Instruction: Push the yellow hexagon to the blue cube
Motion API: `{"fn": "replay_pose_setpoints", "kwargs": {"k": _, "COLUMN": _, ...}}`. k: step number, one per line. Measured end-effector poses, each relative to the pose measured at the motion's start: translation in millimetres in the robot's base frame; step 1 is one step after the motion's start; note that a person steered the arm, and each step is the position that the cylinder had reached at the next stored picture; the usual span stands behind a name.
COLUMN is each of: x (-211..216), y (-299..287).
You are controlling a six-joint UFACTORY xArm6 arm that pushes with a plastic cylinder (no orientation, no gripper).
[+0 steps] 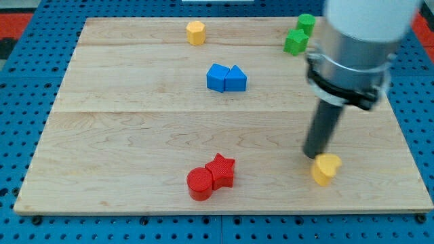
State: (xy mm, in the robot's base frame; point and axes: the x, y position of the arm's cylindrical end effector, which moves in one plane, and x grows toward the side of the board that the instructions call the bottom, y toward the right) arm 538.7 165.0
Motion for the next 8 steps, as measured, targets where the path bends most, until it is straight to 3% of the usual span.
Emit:
{"fn": "replay_pose_setpoints", "kwargs": {"k": 1, "x": -26, "y": -20}}
{"fn": "replay_pose_setpoints", "kwargs": {"k": 2, "x": -113, "y": -69}}
{"fn": "replay_pose_setpoints", "kwargs": {"k": 3, "x": -189, "y": -78}}
{"fn": "replay_pose_setpoints", "kwargs": {"k": 4, "x": -205, "y": -121}}
{"fn": "replay_pose_setpoints", "kwargs": {"k": 7, "x": -238, "y": -343}}
{"fn": "replay_pose_setpoints", "kwargs": {"k": 8, "x": -303, "y": -338}}
